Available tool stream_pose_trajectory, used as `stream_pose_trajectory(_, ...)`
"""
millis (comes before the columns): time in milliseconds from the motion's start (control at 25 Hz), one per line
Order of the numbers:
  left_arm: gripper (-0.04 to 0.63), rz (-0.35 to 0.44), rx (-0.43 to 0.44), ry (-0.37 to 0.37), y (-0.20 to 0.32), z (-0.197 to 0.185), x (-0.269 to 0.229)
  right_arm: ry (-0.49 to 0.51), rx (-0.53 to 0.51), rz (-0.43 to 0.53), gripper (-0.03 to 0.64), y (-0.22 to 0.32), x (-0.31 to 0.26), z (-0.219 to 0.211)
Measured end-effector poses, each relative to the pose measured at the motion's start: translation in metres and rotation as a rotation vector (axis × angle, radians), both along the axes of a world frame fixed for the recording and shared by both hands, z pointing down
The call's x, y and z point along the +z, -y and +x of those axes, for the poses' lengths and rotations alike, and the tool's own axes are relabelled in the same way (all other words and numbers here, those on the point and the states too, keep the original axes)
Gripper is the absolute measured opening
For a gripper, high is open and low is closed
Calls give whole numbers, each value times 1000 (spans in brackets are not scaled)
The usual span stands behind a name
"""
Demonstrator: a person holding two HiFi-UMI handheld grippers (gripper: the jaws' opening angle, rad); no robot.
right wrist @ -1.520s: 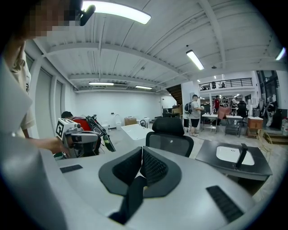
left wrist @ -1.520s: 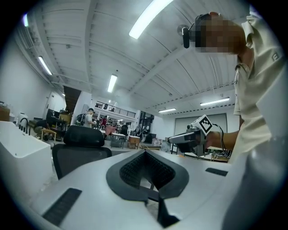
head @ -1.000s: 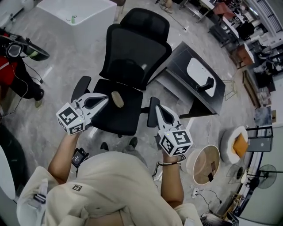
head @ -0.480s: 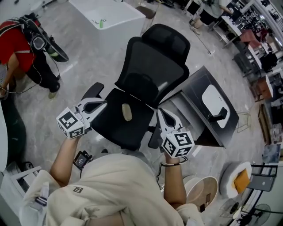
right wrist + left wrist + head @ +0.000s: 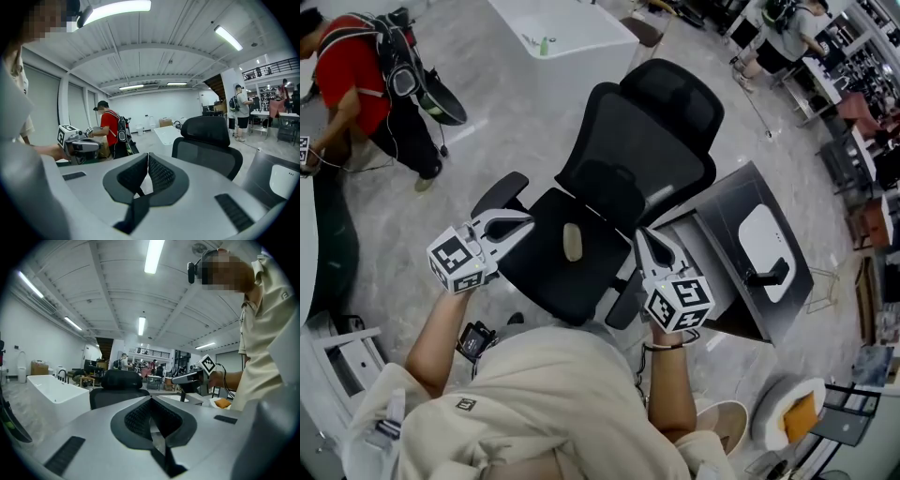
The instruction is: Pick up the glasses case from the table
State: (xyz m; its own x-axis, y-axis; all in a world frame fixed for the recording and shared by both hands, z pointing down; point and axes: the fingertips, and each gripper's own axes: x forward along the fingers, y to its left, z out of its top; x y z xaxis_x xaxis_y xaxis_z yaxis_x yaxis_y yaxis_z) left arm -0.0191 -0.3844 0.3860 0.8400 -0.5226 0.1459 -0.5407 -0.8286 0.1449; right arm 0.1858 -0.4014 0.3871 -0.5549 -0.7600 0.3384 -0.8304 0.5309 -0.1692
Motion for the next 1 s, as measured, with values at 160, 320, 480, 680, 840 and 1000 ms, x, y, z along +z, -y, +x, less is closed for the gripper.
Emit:
stream_pose_trajectory(160, 14, -6, -3, 23, 6, 1, 13, 3, -14, -11, 25, 8, 9, 1)
stream_pose_trajectory(320, 14, -32, -7, 39, 6, 2, 22, 14, -21, -37, 25, 10, 17, 1)
stream_pose_trajectory(480, 14, -50, 2, 50, 7, 6, 30, 21, -21, -55, 25, 11, 25, 2)
stream_pose_trajectory(680, 14, -77, 23, 58, 11, 17, 40, 28, -11, -81, 25, 13, 36, 10)
stream_pose_trajectory(840, 14, -98, 51, 73, 13, 30, 52, 32, 0, -104, 25, 11, 48, 18)
stream_pose_trajectory(1000, 14, -106, 96, 114, 15, 41, 68, 38, 13, -129, 25, 9, 61, 24)
